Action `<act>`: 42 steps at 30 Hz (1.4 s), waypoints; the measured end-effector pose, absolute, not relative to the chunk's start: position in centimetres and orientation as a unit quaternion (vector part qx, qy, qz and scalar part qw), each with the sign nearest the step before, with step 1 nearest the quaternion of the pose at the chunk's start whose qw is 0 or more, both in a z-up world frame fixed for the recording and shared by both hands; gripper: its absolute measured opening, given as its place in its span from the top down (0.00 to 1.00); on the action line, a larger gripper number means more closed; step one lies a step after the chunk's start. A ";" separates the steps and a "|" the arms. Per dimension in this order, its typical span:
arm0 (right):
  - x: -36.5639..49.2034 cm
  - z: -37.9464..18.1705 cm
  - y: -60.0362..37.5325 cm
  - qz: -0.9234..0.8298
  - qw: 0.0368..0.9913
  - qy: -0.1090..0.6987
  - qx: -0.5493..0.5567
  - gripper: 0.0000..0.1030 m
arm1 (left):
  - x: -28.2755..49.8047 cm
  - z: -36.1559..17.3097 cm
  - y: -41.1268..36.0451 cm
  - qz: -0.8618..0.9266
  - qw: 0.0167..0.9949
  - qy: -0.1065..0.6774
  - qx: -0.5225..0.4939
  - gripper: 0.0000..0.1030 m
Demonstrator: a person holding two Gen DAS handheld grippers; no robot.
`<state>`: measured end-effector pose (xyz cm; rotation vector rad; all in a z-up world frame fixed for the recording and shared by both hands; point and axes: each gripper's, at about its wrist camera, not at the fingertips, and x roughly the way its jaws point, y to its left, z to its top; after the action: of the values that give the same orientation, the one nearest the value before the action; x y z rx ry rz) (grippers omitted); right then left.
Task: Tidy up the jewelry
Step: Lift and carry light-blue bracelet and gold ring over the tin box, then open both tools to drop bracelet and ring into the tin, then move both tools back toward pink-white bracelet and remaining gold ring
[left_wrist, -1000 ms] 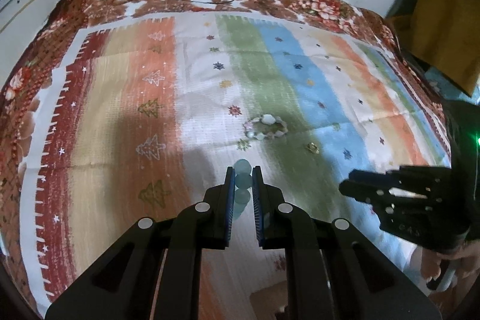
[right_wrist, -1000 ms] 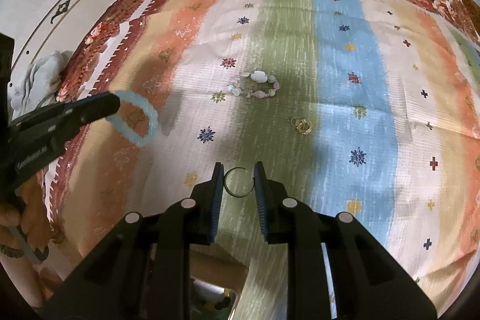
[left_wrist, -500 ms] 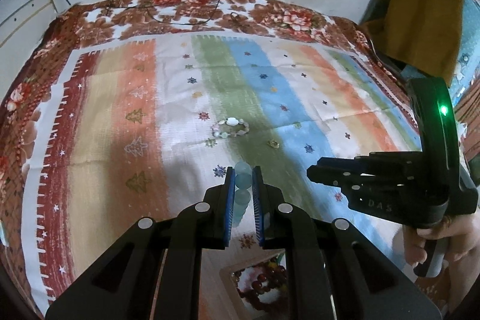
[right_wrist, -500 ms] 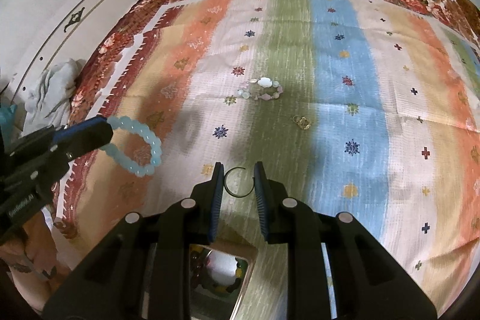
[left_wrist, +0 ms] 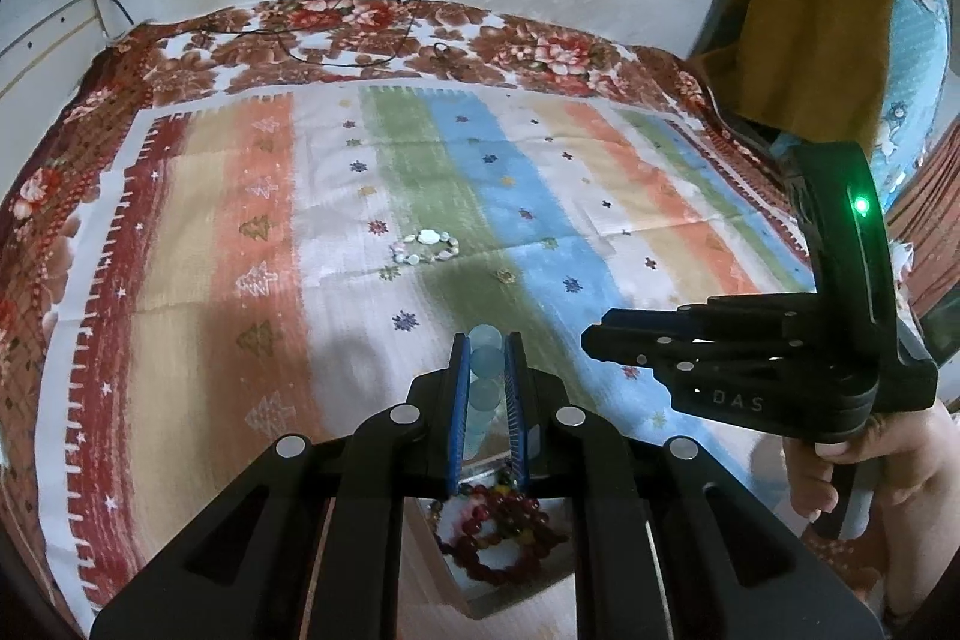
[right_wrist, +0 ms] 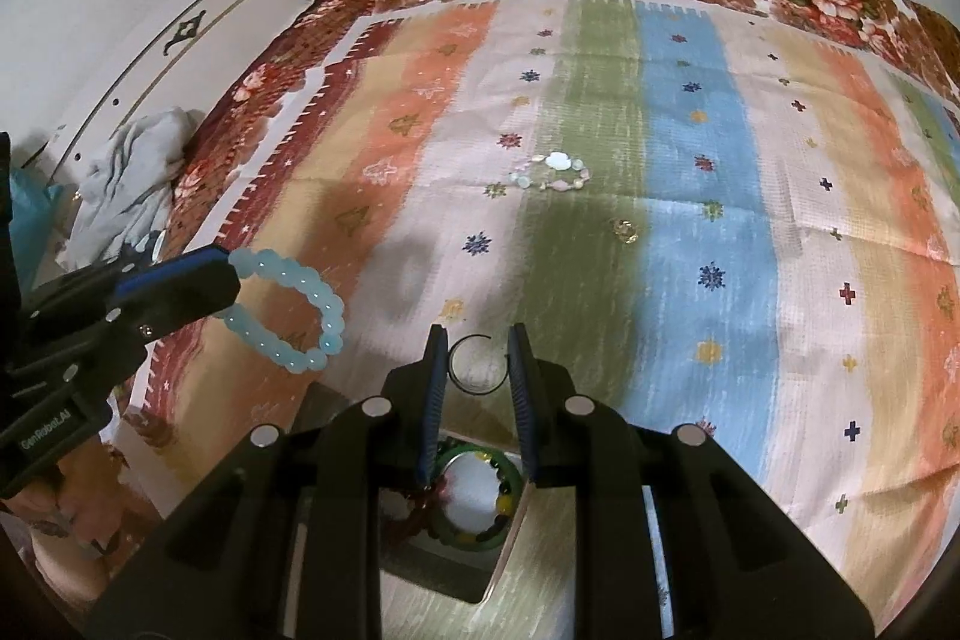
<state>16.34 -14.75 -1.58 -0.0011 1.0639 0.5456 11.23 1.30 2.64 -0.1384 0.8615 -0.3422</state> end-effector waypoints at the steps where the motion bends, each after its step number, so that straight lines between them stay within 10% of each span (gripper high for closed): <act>1: 16.1 -1.5 -14.8 0.258 0.827 0.500 0.000 0.79 | 11.0 2.7 1.3 -0.166 0.892 0.415 -0.067 0.89; 24: 11.1 -2.1 -14.6 0.299 0.809 0.505 0.005 0.68 | 7.3 0.9 -0.2 -0.191 0.878 0.435 -0.061 0.89; 26: 11.1 -2.1 -14.7 0.295 0.811 0.506 0.005 0.44 | 7.4 0.7 -0.3 -0.174 0.882 0.435 -0.048 0.72; 31: 11.5 -2.1 -15.3 0.269 0.822 0.502 -0.011 0.42 | 7.5 0.7 0.0 -0.144 0.894 0.423 -0.026 0.51; 42: 12.5 -2.1 -16.4 0.254 0.828 0.500 -0.004 0.36 | 8.1 0.3 0.4 -0.118 0.897 0.426 -0.006 0.49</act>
<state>12.48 -16.45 -2.06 -0.0090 1.0622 0.5398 8.08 0.36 0.32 -0.0117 0.8823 -0.2453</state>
